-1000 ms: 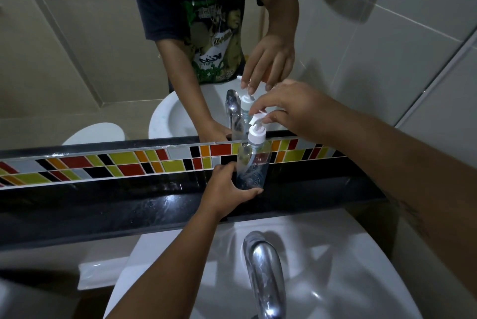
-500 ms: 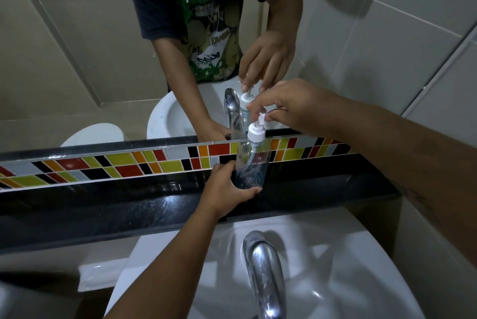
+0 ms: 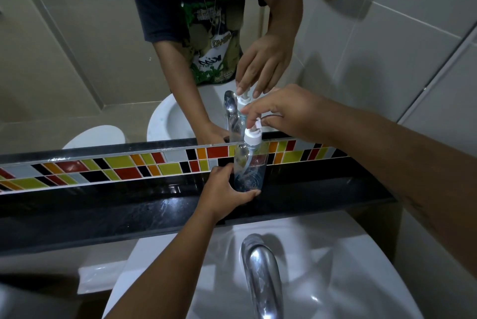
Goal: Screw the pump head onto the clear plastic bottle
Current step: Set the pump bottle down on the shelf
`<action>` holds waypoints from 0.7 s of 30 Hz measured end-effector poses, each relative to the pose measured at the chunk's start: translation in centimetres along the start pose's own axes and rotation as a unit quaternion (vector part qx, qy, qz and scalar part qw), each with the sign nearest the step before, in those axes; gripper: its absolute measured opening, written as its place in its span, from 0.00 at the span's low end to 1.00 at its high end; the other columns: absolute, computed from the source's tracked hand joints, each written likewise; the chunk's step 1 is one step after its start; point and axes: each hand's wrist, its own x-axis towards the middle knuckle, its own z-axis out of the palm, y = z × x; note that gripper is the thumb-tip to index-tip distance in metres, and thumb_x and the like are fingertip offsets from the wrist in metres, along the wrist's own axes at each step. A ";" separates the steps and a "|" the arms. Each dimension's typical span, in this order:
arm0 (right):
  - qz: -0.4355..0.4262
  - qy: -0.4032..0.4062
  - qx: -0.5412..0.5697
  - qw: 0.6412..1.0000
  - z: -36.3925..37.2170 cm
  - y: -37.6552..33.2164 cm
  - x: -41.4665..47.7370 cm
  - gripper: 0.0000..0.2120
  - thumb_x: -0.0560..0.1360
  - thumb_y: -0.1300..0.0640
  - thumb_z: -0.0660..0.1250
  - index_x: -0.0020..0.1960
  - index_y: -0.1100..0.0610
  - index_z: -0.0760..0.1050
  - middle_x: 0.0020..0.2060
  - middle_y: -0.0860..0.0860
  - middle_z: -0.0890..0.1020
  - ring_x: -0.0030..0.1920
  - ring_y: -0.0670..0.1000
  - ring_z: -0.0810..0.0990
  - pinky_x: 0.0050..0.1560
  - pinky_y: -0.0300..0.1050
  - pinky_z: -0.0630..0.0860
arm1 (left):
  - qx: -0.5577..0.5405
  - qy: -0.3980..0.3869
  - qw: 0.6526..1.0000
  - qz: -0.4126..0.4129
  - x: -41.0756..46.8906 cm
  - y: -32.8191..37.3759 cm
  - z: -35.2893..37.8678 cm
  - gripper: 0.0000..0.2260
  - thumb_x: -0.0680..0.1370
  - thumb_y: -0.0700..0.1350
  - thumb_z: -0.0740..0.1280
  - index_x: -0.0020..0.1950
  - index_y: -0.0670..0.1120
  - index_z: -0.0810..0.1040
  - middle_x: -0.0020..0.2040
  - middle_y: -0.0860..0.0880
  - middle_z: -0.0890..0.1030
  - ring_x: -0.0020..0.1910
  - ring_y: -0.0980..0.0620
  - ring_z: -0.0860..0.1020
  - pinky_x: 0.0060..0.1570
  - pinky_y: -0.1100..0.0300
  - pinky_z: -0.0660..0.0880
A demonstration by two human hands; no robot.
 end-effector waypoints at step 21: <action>0.243 0.052 0.290 0.924 16.2 7.3 -5.6 0.33 0.65 0.56 0.79 0.66 0.49 0.71 0.58 0.46 0.78 0.60 0.49 0.76 0.53 0.42 0.71 | -0.028 0.036 0.999 -0.004 -2.6 -0.6 -0.6 0.34 0.65 0.55 0.83 0.68 0.51 0.77 0.64 0.53 0.78 0.64 0.58 0.73 0.58 0.77 0.67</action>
